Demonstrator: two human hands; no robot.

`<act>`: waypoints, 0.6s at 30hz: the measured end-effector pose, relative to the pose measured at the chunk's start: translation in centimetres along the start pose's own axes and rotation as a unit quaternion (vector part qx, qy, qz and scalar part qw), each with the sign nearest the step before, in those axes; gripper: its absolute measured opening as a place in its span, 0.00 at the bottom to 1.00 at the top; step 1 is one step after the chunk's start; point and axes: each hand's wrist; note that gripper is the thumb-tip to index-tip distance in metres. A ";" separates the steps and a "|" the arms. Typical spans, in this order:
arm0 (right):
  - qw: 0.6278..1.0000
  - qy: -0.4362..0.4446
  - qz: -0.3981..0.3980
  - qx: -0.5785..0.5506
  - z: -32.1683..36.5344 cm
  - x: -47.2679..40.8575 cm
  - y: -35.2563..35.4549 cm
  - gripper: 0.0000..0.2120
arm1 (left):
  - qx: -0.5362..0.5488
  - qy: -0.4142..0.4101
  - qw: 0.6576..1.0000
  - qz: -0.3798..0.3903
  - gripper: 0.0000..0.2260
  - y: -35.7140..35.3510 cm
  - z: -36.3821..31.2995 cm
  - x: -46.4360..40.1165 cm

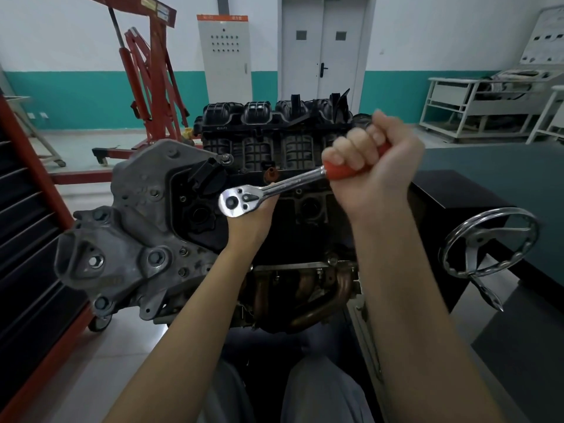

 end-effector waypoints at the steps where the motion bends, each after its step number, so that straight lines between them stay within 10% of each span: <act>1: 1.000 -0.022 0.006 0.013 0.5 -0.7 -0.5 0.17 | -0.007 -0.016 1.000 0.019 0.14 0.1 -0.1 0.1; 18: 0.997 0.066 0.001 -0.043 -1.9 2.9 1.7 0.21 | 0.036 -0.006 0.992 -0.119 0.22 -1.4 -0.7 -0.3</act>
Point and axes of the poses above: each hand's wrist, its own x-axis away from the middle knuckle, its own y-axis out of the back of the hand, z = x × y, and after that the axes turned 9 degrees about -y, right-handed
